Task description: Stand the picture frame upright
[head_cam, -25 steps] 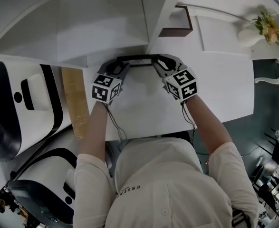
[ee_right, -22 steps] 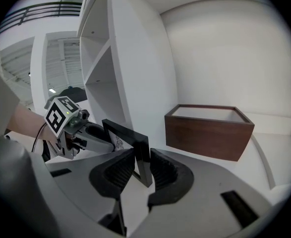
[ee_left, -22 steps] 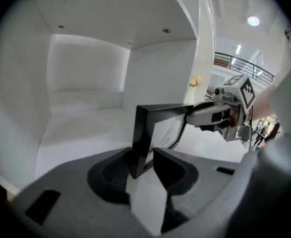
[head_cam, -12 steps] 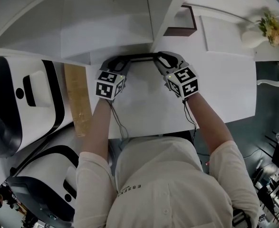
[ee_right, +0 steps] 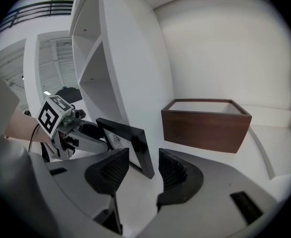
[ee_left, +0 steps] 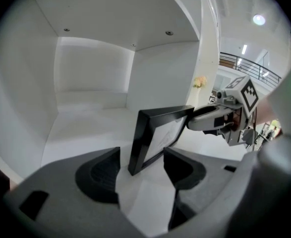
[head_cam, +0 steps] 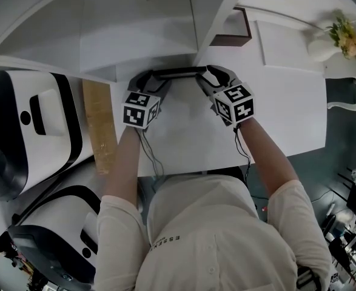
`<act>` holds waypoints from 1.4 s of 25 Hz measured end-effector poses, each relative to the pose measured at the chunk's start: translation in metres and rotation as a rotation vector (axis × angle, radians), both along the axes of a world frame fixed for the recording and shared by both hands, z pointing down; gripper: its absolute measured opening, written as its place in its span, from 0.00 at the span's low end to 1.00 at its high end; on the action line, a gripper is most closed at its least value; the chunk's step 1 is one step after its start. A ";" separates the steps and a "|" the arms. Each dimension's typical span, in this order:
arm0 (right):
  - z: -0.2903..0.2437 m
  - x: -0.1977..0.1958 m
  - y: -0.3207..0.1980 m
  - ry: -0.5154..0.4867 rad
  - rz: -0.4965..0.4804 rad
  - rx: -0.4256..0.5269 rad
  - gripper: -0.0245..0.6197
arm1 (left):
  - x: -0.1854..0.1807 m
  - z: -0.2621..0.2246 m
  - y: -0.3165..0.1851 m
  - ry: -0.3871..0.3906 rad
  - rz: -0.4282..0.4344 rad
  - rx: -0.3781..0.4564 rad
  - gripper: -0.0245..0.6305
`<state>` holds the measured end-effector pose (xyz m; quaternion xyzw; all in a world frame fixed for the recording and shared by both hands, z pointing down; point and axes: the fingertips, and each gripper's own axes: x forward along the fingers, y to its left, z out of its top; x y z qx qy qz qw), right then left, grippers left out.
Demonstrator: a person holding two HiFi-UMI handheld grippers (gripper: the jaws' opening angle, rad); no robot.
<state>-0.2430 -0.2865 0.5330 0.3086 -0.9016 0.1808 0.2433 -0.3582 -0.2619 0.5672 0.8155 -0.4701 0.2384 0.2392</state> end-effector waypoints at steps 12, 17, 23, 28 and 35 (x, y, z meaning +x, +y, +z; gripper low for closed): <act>-0.022 0.029 0.029 -0.011 0.057 0.019 0.28 | -0.011 -0.032 0.043 0.132 -0.137 0.015 0.44; -0.052 0.039 0.046 -0.044 0.089 0.114 0.09 | -0.001 -0.044 0.072 0.046 -0.068 0.026 0.40; -0.093 0.042 0.067 -0.078 0.082 0.225 0.06 | 0.004 -0.086 0.092 -0.047 -0.079 0.160 0.04; -0.134 0.045 0.085 -0.100 0.063 0.332 0.06 | 0.003 -0.145 0.104 -0.014 -0.121 0.304 0.04; -0.198 0.053 0.098 -0.168 0.070 0.454 0.06 | 0.014 -0.235 0.119 0.012 -0.066 0.510 0.04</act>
